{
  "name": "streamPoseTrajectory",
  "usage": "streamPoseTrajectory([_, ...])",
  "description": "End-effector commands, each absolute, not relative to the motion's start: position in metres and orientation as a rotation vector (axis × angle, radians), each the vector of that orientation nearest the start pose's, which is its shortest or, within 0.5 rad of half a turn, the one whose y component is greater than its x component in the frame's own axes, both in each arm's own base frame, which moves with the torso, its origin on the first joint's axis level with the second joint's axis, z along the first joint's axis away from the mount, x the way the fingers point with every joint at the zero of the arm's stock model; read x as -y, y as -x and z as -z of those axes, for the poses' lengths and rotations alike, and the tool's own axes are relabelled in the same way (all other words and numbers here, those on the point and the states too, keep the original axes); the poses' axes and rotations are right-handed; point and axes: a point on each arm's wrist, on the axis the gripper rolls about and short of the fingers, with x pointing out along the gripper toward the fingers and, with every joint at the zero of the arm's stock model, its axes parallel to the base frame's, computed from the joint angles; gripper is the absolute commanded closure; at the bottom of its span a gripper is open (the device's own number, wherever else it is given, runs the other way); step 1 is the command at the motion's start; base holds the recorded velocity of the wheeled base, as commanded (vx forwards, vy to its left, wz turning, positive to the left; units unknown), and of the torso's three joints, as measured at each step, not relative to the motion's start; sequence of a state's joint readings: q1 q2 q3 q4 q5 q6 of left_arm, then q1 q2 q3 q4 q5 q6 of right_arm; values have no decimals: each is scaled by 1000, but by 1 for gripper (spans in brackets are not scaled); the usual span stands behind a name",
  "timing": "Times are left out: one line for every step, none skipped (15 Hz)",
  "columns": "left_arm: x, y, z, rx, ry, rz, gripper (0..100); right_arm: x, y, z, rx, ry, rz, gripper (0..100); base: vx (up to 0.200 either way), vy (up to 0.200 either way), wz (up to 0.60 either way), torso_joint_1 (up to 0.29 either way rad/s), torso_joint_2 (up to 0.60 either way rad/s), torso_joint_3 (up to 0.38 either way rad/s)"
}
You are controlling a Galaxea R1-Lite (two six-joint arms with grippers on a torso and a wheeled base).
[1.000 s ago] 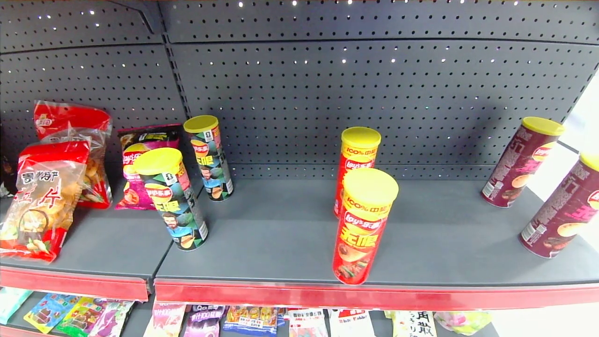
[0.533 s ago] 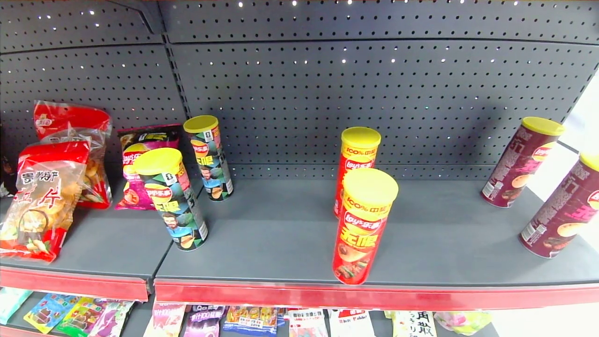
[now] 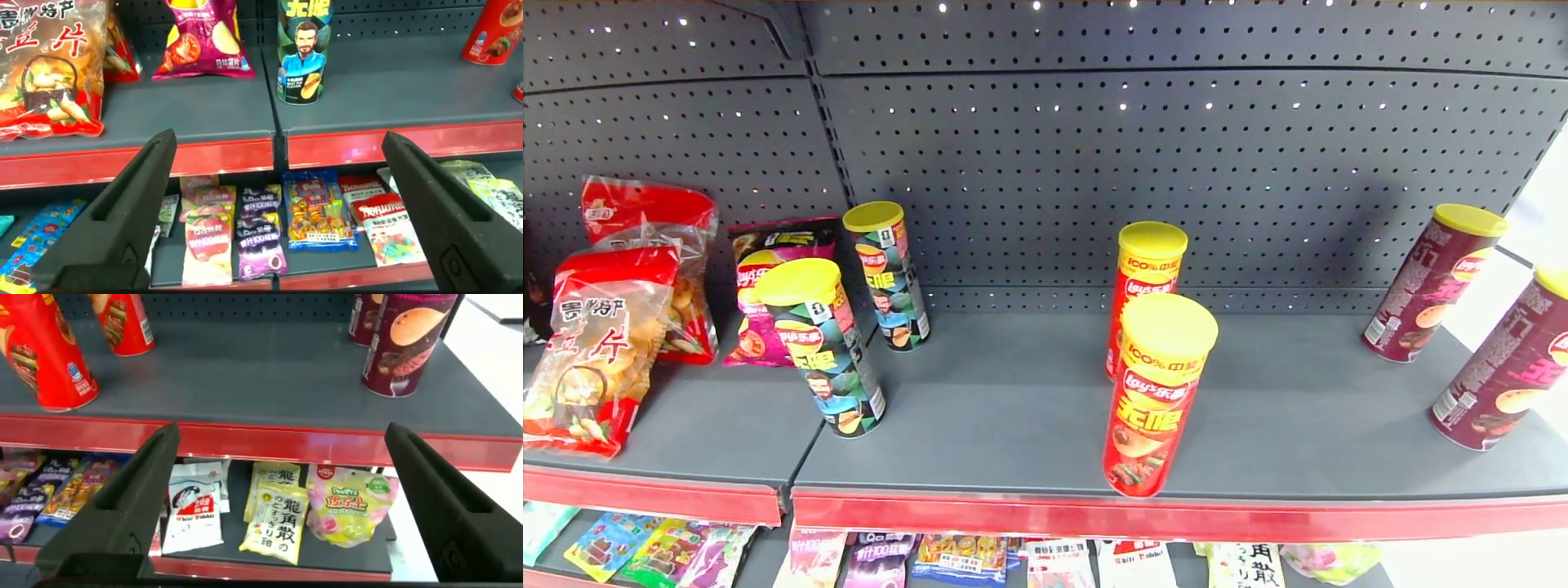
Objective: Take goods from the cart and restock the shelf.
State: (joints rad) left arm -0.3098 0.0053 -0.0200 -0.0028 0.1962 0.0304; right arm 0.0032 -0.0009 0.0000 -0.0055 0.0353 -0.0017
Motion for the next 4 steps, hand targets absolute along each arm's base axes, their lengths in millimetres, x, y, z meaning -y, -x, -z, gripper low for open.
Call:
streamPoseTrajectory([-12, 22, -81, 20, -26, 113, 0, -1, 23, -76, 3, 2, -37, 0, 0, 0, 0, 0, 0, 0])
streamPoseTrajectory([-12, 22, -81, 20, -26, 113, 0, -1, 23, -76, 5, 2, -37, 0, 0, 0, 0, 0, 0, 0])
streamPoseTrajectory([-12, 22, -81, 20, -28, 113, 0, -1, 23, -76, 5, 2, -35, 0, 0, 0, 0, 0, 0, 0])
streamPoseTrajectory([-12, 22, -81, 20, -29, 113, 0, -1, 23, -76, 5, 5, -34, 0, 0, 0, 0, 0, 0, 0])
